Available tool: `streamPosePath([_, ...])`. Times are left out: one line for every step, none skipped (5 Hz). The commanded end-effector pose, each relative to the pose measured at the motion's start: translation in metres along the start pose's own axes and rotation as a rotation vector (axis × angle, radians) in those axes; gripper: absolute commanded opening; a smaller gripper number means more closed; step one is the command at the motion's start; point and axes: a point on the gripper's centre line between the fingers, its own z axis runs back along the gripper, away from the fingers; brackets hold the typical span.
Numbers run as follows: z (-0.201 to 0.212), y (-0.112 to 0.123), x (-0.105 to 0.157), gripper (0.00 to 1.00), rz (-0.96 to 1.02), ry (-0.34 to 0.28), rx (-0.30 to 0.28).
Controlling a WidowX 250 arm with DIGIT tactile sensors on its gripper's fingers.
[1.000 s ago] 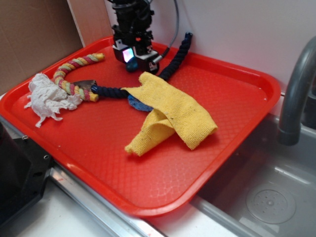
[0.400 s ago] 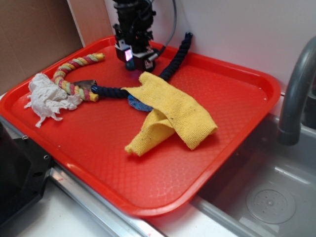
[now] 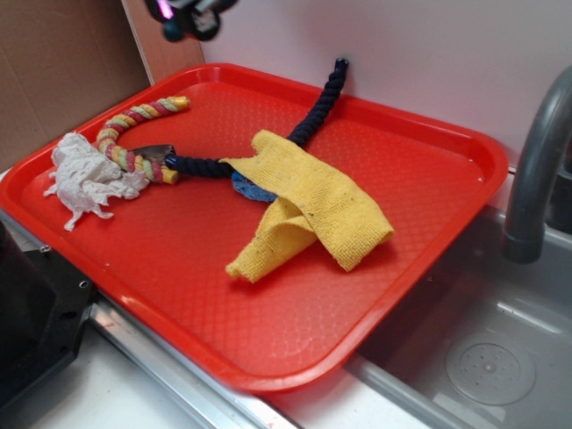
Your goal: Grab the plastic pickle.
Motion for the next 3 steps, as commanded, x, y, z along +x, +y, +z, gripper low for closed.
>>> streamPosePath([0.06,-0.025,-0.007,0.0,0.049,0.048,0.011])
streamPosePath([0.065,-0.028,-0.022,0.0,0.17,0.12,-0.015])
streamPosePath([0.063,-0.035,-0.031,0.0,0.195,0.171,-0.017])
